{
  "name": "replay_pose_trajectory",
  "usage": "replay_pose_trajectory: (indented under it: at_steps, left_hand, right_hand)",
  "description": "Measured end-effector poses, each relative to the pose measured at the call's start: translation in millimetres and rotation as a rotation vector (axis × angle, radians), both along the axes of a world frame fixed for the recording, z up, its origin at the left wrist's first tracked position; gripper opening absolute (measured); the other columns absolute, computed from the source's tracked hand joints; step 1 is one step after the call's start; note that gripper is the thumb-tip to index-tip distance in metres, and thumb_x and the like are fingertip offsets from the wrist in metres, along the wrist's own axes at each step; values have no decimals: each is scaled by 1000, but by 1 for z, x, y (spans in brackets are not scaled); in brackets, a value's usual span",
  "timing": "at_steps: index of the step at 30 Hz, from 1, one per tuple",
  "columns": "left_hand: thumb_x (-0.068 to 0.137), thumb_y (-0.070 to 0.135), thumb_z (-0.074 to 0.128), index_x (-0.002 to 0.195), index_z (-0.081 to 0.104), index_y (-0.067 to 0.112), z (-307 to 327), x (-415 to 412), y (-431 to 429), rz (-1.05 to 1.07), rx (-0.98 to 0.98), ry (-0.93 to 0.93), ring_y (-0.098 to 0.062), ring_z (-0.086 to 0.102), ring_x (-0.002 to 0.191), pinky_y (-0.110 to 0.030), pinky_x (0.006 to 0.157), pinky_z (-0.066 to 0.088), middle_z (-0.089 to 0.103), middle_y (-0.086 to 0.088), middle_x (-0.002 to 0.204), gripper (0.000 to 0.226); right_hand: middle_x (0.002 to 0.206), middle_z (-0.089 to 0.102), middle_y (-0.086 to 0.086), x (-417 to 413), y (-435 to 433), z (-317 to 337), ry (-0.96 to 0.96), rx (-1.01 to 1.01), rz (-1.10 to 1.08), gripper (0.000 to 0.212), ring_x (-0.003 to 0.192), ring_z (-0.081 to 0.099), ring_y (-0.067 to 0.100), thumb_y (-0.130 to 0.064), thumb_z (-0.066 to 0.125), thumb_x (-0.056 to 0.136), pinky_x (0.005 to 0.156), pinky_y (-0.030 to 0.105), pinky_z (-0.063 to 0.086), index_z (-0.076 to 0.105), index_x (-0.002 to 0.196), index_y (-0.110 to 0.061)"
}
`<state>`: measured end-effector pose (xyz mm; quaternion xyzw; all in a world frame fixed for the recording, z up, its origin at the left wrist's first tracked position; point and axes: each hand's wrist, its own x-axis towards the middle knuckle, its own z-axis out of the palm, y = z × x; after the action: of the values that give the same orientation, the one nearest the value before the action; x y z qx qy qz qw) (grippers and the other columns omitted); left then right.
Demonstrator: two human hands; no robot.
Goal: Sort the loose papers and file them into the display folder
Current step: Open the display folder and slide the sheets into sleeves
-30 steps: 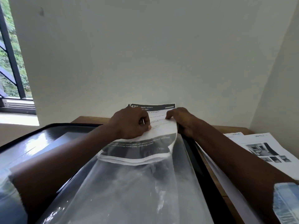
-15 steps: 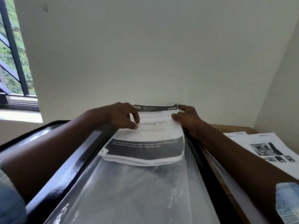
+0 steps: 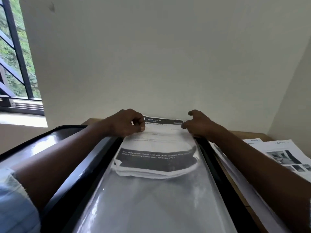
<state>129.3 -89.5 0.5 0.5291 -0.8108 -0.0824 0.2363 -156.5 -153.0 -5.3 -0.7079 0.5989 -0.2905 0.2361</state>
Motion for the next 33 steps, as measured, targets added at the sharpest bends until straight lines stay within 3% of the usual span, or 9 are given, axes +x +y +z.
replay_pose_trajectory:
  at_steps: [2,4,10,14,16,18,20,27,33]
  left_hand:
    - [95,23,71,87,72,23,-2,-1,0,-17,-15,-21,9,59,66,-6,67,40,69,14,78,8]
    - [94,24,72,85,72,24,-3,1,-1,-34,-39,-16,5,60,67,-7,67,40,71,13,78,9]
    - [89,26,76,82,73,28,-18,5,-5,-1,-206,100,-4,63,67,-9,63,37,69,23,79,7]
    - [83,40,68,79,70,38,-29,8,-10,6,-181,61,0,61,69,-21,67,42,68,23,76,5]
    - [82,36,68,79,71,37,-28,7,-11,16,-125,40,2,61,69,-23,68,44,69,24,75,4]
    - [75,34,59,79,73,38,-24,9,-9,50,-83,54,2,61,69,-23,69,46,68,25,74,15]
    - [70,33,56,80,73,39,-19,16,-8,90,-21,60,0,61,73,-24,74,49,68,20,76,21]
    - [87,25,73,83,73,27,-13,26,-4,74,97,-1,-8,61,83,-22,70,42,68,12,82,5]
    - [85,20,77,86,78,26,-15,35,-7,81,61,108,-1,63,80,-16,68,42,74,11,84,6]
  right_hand:
    - [135,53,10,6,-1,5,244,-257,-27,56,125,54,28,-30,65,90,104,38,45,49,143,-17]
    - [131,62,7,25,-4,23,258,-335,81,41,121,60,25,-34,63,95,100,34,46,62,132,-15]
    - [120,54,9,99,-29,53,542,-63,318,46,112,51,23,-47,37,109,98,31,38,62,110,-8]
    - [107,49,11,117,-47,32,719,-21,329,28,99,45,20,-31,36,110,86,28,35,51,99,-11]
    - [119,58,22,121,-49,24,772,-42,321,26,100,49,24,-29,39,108,85,28,35,55,100,-10]
    - [130,59,19,122,-49,19,771,-47,297,34,111,54,29,-37,41,108,87,29,35,61,112,-10]
    - [118,60,15,123,-48,15,762,-28,272,43,111,56,29,-51,41,106,88,32,40,61,113,-13]
    - [134,58,19,129,-46,1,805,-94,166,71,124,54,37,-65,30,102,104,48,45,63,123,-7]
    - [118,67,16,129,-49,4,654,-126,231,19,105,59,29,-30,53,99,81,30,41,62,94,-14]
